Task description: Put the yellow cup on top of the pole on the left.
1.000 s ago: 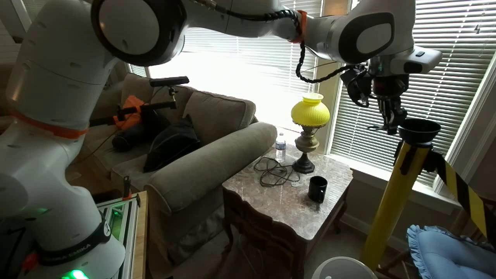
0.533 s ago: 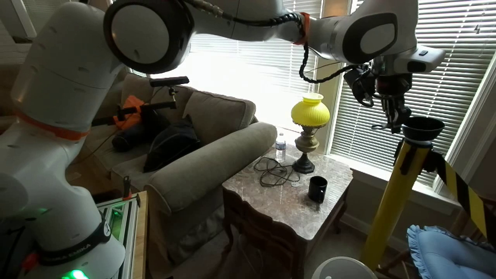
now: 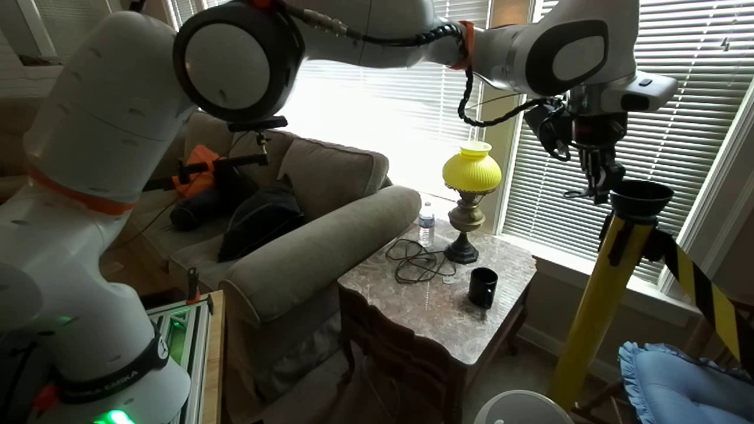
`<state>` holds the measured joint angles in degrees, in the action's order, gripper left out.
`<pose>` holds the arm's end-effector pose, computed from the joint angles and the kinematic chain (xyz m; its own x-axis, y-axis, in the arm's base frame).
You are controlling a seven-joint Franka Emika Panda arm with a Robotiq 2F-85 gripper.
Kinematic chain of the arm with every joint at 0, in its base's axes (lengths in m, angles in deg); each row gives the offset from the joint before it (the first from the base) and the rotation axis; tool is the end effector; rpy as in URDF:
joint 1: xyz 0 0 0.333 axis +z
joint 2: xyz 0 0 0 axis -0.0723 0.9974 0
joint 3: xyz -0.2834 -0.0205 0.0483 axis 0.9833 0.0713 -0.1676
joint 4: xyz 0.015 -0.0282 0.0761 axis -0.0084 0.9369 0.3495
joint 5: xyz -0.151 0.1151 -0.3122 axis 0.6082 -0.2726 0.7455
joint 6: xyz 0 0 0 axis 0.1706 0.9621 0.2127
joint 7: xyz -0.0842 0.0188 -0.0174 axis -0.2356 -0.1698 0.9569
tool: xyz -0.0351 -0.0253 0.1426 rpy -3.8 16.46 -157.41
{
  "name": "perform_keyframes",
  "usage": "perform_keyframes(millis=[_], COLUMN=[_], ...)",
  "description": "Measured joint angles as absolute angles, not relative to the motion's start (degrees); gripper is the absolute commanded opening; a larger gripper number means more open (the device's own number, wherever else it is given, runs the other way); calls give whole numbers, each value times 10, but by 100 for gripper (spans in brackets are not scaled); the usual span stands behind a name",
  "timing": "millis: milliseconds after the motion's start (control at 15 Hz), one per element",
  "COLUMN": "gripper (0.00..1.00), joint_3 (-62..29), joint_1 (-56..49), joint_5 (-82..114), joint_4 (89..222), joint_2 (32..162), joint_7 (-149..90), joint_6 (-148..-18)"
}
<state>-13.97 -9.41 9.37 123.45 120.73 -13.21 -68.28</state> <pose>0.7366 -0.1247 0.4043 0.7922 -0.5205 0.3185 -0.5149 -0.8503 -0.1087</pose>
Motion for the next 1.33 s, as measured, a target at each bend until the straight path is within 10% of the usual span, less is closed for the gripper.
perform_keyframes(millis=[333,467,1000,1333], gripper=[6,48,99,100], joint_3=[-140,-139,-139,-138], joint_1=[-95,-96,-96,-90], joint_5=[94,94,94,102], joint_4=[1217,1214,1207,1203], joint_2=[1221,1223,1222,1205], joint_7=[-132,-132,-133,-133], joint_6=[-678,-678,-676,-677])
